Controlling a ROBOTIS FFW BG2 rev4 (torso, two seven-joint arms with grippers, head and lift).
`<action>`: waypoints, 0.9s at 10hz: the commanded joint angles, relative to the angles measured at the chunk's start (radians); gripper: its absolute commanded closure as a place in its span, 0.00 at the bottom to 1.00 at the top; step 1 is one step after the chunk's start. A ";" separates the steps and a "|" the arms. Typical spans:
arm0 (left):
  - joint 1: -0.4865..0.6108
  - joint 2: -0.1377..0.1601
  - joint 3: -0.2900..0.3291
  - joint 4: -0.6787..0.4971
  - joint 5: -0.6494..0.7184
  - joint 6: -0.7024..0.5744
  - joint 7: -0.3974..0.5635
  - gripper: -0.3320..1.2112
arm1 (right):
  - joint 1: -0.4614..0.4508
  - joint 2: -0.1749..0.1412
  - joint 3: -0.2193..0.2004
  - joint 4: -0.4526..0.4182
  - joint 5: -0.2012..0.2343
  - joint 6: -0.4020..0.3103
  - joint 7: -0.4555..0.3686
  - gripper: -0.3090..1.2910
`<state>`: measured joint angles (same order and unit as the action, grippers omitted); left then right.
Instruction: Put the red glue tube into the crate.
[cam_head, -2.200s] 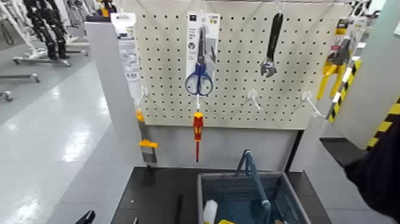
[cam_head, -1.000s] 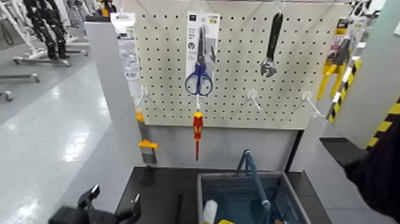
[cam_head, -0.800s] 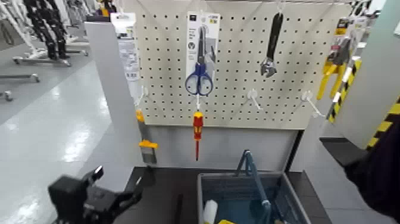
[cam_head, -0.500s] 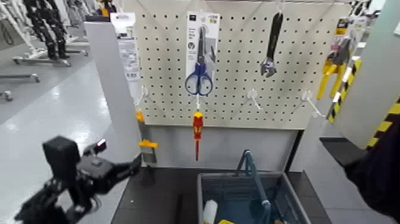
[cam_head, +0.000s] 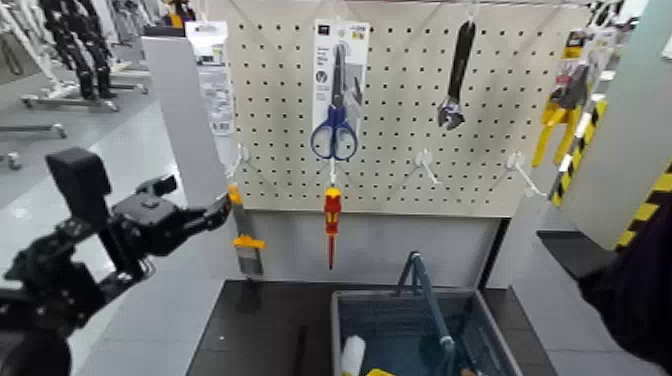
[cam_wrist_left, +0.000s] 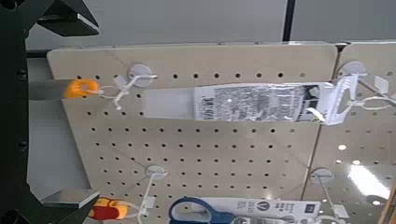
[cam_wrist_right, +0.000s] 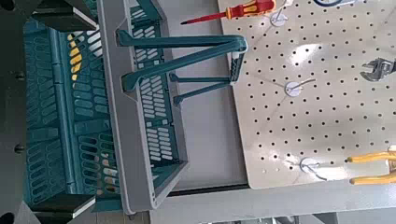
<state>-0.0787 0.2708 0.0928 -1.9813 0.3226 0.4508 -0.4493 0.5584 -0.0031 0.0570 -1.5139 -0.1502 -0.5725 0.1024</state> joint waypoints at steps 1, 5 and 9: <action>-0.113 0.034 -0.007 0.058 0.058 0.022 -0.035 0.27 | -0.002 0.133 0.001 0.000 0.000 -0.006 0.003 0.20; -0.236 0.082 -0.013 0.110 0.096 0.046 -0.092 0.27 | -0.002 0.135 0.001 0.000 0.000 -0.009 0.008 0.21; -0.380 0.128 -0.054 0.220 0.125 0.095 -0.209 0.28 | -0.008 0.137 -0.002 0.003 0.000 -0.009 0.019 0.21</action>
<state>-0.4419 0.3934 0.0451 -1.7787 0.4416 0.5409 -0.6593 0.5513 -0.0031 0.0562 -1.5118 -0.1503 -0.5814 0.1207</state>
